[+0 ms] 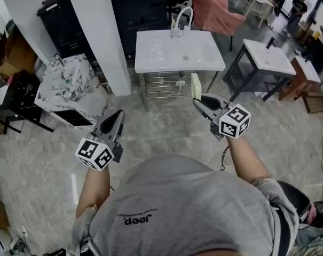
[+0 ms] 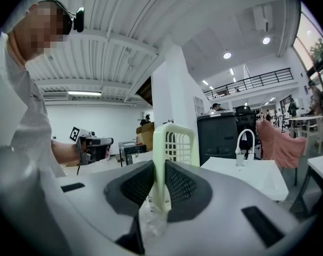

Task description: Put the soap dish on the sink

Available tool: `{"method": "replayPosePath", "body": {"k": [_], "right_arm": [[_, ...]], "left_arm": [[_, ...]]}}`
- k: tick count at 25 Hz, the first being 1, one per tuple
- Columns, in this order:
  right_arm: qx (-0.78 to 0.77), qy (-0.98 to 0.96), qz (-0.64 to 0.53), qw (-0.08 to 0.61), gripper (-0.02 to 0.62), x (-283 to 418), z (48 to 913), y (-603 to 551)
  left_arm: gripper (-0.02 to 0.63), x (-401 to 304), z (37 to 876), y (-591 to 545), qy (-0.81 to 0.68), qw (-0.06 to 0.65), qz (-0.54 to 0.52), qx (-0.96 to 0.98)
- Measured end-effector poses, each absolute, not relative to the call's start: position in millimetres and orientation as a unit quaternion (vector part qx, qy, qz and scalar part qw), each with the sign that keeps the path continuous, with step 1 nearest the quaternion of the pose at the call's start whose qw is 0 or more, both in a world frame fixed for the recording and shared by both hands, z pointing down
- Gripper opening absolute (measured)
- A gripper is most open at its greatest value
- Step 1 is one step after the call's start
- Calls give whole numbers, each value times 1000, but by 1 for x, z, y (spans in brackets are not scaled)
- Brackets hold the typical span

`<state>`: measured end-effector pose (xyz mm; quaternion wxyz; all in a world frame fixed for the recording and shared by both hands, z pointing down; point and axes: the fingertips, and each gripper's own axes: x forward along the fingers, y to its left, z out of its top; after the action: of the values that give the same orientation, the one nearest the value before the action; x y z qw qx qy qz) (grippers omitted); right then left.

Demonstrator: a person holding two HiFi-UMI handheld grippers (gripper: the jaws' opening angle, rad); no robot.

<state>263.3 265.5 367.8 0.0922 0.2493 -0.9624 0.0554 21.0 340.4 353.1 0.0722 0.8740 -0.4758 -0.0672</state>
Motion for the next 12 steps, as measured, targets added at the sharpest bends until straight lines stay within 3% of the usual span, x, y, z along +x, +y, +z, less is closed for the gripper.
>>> {"method": "replayPosePath", "body": {"k": [5,12], "right_arm": [[252,-962,58,93,133,286,375,259],[251,-961,59,101,135,266,384,231]], "left_arm": [[14,42,356,337,-475,79,-63,874],[14,18,367,308,-477,82,-67,873]]}}
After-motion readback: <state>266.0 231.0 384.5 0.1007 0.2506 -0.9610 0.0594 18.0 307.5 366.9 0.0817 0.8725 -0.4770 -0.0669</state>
